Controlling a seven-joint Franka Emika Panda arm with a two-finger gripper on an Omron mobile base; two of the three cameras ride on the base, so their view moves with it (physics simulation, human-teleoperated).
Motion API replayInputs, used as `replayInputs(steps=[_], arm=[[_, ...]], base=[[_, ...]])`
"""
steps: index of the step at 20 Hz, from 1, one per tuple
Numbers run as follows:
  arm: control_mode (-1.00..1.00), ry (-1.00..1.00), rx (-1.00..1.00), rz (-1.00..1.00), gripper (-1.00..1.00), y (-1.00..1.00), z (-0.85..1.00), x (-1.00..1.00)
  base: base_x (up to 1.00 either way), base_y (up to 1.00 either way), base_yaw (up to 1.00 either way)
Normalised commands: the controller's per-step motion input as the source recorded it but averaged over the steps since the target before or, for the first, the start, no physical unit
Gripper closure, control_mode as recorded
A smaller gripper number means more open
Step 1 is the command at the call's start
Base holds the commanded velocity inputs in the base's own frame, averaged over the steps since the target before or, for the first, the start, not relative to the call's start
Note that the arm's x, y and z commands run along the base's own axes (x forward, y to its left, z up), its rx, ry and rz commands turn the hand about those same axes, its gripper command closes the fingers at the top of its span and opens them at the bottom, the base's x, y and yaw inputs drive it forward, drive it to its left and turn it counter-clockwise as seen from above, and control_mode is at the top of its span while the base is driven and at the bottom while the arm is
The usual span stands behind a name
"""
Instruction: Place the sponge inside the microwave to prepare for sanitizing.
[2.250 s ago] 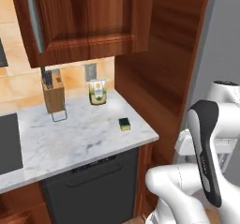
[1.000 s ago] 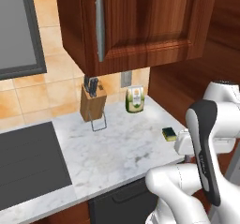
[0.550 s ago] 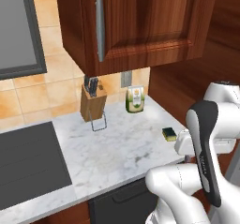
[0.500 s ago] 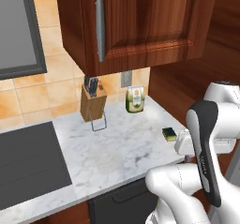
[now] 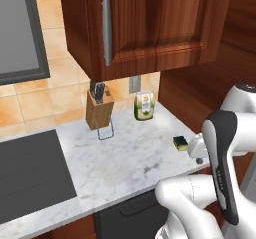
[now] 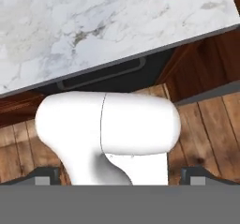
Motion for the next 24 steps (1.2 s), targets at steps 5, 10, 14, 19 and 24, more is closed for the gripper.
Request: replayInputs(steps=[5, 10, 14, 19, 24], arm=[[-1.0, -0.3, -0.17, -0.16, -1.0, -0.21, 0.01, 0.24], [-1.0, 0.05, -0.15, -0.04, -1.0, -0.12, 0.36, 0.18], [-1.0, 0.05, 0.02, -0.04, -1.0, -0.3, 0.13, 0.45], [-1.0, -0.03, 0.07, 0.01, -1.0, -0.19, -0.11, 0.46], [-1.0, -0.07, 0.01, 0.01, -1.0, -0.03, -0.27, 0.46]], base=[[0.0, 0.0, 0.0], [0.0, 0.0, 0.0], [0.0, 0.0, 0.0], [0.0, 0.0, 0.0], [0.0, 0.0, 0.0]])
